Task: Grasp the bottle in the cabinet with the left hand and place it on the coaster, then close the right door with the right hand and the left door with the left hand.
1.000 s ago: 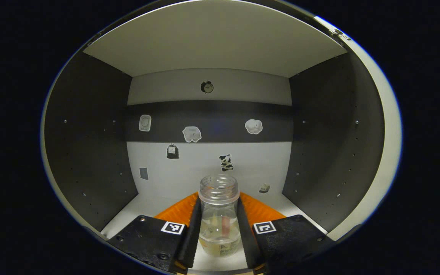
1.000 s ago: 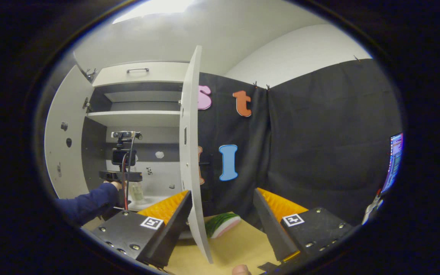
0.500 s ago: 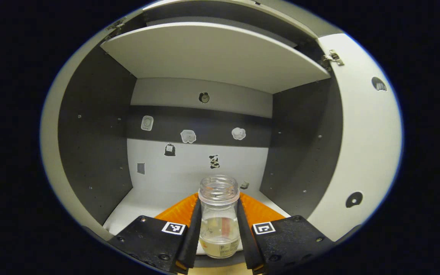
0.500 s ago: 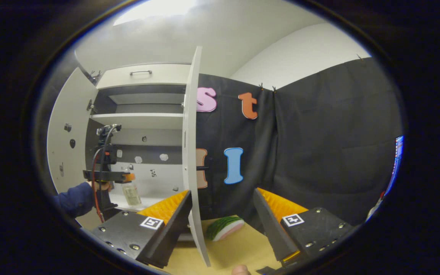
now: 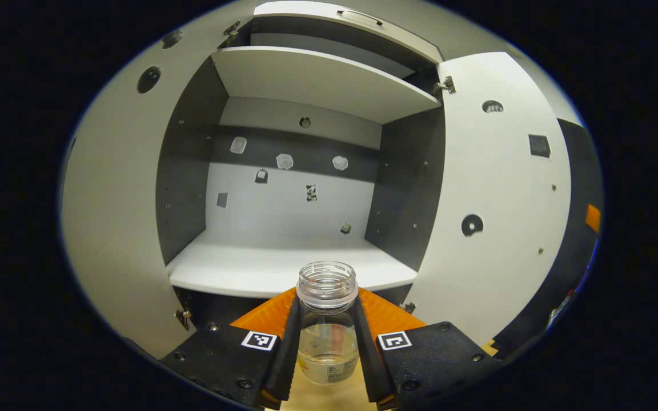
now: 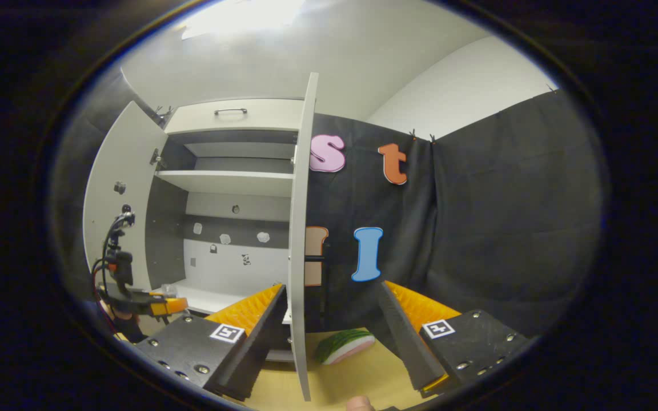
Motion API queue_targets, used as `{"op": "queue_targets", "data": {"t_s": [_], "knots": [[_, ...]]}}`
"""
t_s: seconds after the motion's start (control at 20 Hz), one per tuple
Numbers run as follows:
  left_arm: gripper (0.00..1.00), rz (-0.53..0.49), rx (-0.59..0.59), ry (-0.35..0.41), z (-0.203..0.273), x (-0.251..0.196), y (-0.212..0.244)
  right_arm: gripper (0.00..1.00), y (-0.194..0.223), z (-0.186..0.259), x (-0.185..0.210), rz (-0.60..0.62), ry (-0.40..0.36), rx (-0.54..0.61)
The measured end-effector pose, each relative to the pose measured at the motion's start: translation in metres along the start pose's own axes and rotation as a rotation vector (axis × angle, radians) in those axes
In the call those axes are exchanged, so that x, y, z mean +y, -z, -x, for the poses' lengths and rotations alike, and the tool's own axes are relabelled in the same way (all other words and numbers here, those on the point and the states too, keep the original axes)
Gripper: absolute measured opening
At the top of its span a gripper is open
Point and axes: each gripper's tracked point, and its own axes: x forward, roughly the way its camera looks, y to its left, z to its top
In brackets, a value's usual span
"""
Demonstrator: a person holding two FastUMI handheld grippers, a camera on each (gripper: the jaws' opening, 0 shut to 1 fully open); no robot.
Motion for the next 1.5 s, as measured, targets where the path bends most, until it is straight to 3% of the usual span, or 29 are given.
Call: {"op": "queue_targets", "data": {"t_s": [0.35, 0.4, 0.6, 0.65, 0.7, 0.75, 0.85, 0.9, 1.15, 1.2, 1.45, 1.5], "knots": [[0.50, 0.052, 0.077, 0.017, 0.045, -0.012, 0.116, 0.98, -0.006, -0.008, 0.002, -0.004, -0.053, -0.012], [0.51, 0.057, 0.088, 0.018, 0.049, -0.013, 0.131, 0.93, -0.006, -0.008, 0.001, 0.000, -0.055, -0.012], [0.51, 0.084, 0.149, 0.013, 0.055, -0.016, 0.181, 0.93, -0.003, -0.005, -0.003, 0.013, -0.052, -0.005], [0.51, 0.092, 0.158, 0.015, 0.055, -0.017, 0.190, 0.98, -0.002, -0.005, -0.006, 0.019, -0.047, -0.004], [0.51, 0.092, 0.177, 0.010, 0.056, -0.018, 0.201, 0.93, -0.003, -0.004, -0.008, 0.024, -0.042, -0.003], [0.51, 0.090, 0.201, 0.008, 0.057, -0.018, 0.211, 0.97, -0.003, -0.002, -0.010, 0.029, -0.035, -0.004], [0.51, 0.077, 0.226, 0.008, 0.059, -0.020, 0.224, 0.92, -0.005, -0.002, -0.014, 0.033, -0.025, -0.010], [0.51, 0.071, 0.231, 0.009, 0.056, -0.021, 0.227, 0.97, -0.006, -0.001, -0.015, 0.034, -0.020, -0.010], [0.51, 0.040, 0.258, -0.001, 0.061, -0.026, 0.249, 0.93, -0.003, -0.001, -0.016, 0.039, -0.013, -0.003], [0.52, 0.032, 0.252, -0.002, 0.062, -0.027, 0.248, 0.98, -0.002, 0.000, -0.016, 0.042, -0.014, 0.000], [0.58, 0.037, 0.263, -0.009, 0.071, -0.034, 0.253, 0.98, 0.003, -0.003, -0.012, 0.048, -0.020, 0.007], [0.59, 0.039, 0.268, -0.010, 0.076, -0.037, 0.255, 0.93, 0.004, -0.004, -0.011, 0.048, -0.023, 0.010]]}}
